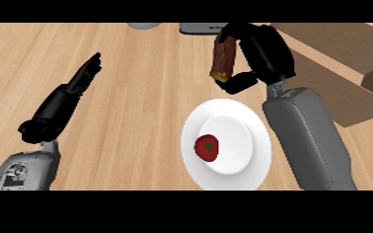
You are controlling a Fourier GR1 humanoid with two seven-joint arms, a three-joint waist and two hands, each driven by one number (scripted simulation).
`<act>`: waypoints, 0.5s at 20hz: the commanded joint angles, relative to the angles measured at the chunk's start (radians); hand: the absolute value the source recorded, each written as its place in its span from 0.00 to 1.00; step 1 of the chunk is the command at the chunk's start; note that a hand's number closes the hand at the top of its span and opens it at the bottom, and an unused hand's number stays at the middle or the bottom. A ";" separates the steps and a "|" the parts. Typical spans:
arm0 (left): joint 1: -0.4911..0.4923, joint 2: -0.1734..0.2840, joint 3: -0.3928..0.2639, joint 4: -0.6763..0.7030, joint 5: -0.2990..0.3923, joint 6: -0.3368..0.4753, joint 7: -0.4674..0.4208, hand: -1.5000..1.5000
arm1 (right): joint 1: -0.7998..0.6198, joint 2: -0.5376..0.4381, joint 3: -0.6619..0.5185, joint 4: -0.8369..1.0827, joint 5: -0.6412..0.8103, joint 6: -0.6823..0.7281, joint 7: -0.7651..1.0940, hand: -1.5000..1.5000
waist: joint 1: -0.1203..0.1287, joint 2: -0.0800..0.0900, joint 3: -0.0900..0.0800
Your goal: Pick the sweet potato from the plate and place it in the cardboard box
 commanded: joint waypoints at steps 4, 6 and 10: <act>-0.030 -0.021 -0.023 0.008 -0.020 0.009 0.016 0.50 | -0.110 -0.062 -0.227 0.051 -0.049 -0.023 0.144 1.00 | 0.011 0.007 0.000; 0.020 0.000 -0.008 -0.016 -0.005 -0.016 -0.030 0.50 | -0.154 -0.082 -0.273 0.147 -0.049 -0.086 0.128 1.00 | 0.023 0.008 0.000; -0.021 -0.003 -0.003 0.035 -0.013 -0.013 -0.042 0.50 | -0.193 -0.203 -0.383 0.315 -0.112 -0.112 0.018 1.00 | 0.025 0.011 0.000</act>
